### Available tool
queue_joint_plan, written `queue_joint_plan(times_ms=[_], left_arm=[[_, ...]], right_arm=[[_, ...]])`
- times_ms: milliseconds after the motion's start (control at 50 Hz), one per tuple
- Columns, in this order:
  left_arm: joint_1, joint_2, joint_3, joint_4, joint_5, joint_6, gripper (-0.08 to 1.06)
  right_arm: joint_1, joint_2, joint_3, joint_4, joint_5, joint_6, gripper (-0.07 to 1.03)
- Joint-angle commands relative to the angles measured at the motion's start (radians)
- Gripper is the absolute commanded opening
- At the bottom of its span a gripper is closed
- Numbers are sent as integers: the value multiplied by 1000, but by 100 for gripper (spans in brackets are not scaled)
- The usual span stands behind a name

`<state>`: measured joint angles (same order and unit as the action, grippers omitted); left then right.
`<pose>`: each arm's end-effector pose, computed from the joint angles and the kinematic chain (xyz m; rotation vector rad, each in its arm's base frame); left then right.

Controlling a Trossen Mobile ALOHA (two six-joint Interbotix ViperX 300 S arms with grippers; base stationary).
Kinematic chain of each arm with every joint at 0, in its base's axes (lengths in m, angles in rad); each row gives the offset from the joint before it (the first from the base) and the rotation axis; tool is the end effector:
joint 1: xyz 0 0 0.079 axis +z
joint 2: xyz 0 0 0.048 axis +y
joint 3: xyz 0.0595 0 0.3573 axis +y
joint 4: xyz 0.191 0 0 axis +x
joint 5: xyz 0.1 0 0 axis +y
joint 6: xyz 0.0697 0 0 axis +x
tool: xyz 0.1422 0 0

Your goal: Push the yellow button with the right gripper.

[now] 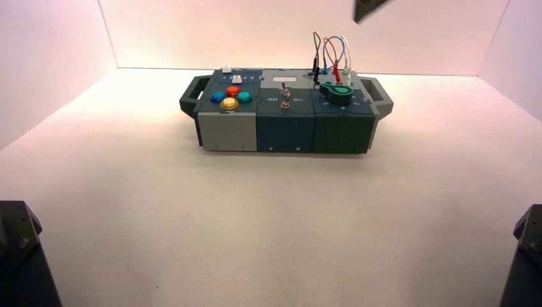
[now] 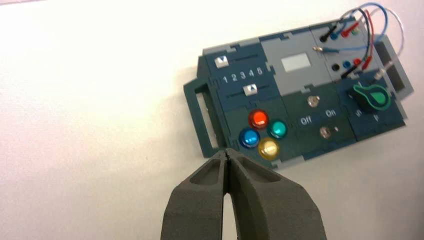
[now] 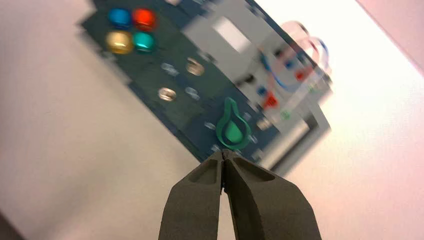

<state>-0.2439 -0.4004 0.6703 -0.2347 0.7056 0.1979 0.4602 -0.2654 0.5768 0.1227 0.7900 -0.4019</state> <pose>0.2988 -0.1073 0.2298 0.0610 0.9634 -0.3728 0.2937 0.1661 0.2103 -0.4823 1.0098 0.6620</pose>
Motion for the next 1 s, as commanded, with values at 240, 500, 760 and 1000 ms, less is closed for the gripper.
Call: queue_joint_plan(times_ms=[240,500,760,1000], left_arm=[[51,-117,-37,-2,28,54,-3],[135,-138,-23,0,3,55,-3],[170,-143,-12,0,-23,55,-3],[173,-143,0,0,-49,57,-3]], right_arm=[[124,104,-173,5,69,-86,-2],[193,245,-272,5,83,-140,-2],[258,394,-350,2,81,-144,-2],[318,515,-413,3,41,-146,-2]])
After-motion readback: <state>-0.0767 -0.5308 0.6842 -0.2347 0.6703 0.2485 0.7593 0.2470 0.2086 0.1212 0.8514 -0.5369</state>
